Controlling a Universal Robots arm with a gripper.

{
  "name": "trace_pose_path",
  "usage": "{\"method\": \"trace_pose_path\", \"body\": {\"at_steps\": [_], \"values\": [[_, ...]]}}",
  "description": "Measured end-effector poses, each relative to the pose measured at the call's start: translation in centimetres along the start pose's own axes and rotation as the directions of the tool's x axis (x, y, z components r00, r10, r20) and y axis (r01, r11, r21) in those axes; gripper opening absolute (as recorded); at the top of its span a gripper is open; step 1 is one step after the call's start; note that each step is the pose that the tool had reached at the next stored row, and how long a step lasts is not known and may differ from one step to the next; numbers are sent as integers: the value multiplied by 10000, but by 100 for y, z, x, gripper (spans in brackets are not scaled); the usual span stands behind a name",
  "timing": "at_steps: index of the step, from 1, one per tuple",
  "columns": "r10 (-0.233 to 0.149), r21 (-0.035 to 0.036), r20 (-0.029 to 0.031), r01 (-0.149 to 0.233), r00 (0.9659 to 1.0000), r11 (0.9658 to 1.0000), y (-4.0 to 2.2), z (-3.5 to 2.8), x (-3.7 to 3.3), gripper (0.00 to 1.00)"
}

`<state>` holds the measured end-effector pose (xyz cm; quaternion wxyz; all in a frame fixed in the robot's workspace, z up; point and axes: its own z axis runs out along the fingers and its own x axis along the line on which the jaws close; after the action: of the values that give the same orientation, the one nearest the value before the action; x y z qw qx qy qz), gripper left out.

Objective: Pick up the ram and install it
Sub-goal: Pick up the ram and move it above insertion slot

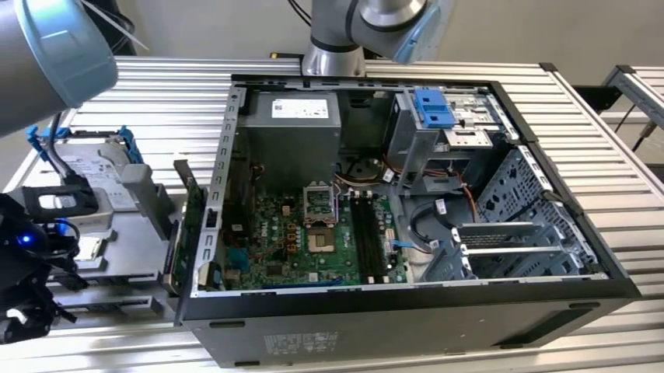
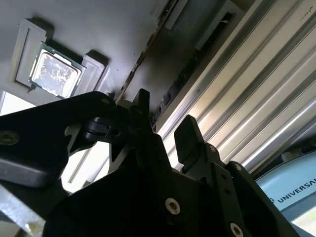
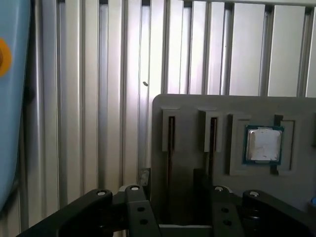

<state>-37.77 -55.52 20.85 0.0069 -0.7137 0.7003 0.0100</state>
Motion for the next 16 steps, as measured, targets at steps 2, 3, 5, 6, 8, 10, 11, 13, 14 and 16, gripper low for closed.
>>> {"method": "trace_pose_path", "body": {"at_steps": [2,3,5,6,8,10,11,13,14,16], "values": [[0,-1,-1,0,10000,10000,-5,36,4,100],[0,-1,-2,0,10000,10000,-5,54,5,100],[1,0,-1,-1,10000,10000,-5,86,6,100],[2,0,-1,-2,10000,10000,-6,98,6,100],[16,0,-1,-16,10000,10000,-6,120,7,100],[35,-2,-2,-35,10000,10000,-6,132,8,100],[40,-2,-2,-40,10000,10000,-6,133,7,100],[41,-1,-2,-41,10000,10000,-6,134,7,100],[41,0,-1,-41,10000,10000,-6,135,7,100],[41,0,-1,-41,10000,10000,-6,136,7,100]]}}
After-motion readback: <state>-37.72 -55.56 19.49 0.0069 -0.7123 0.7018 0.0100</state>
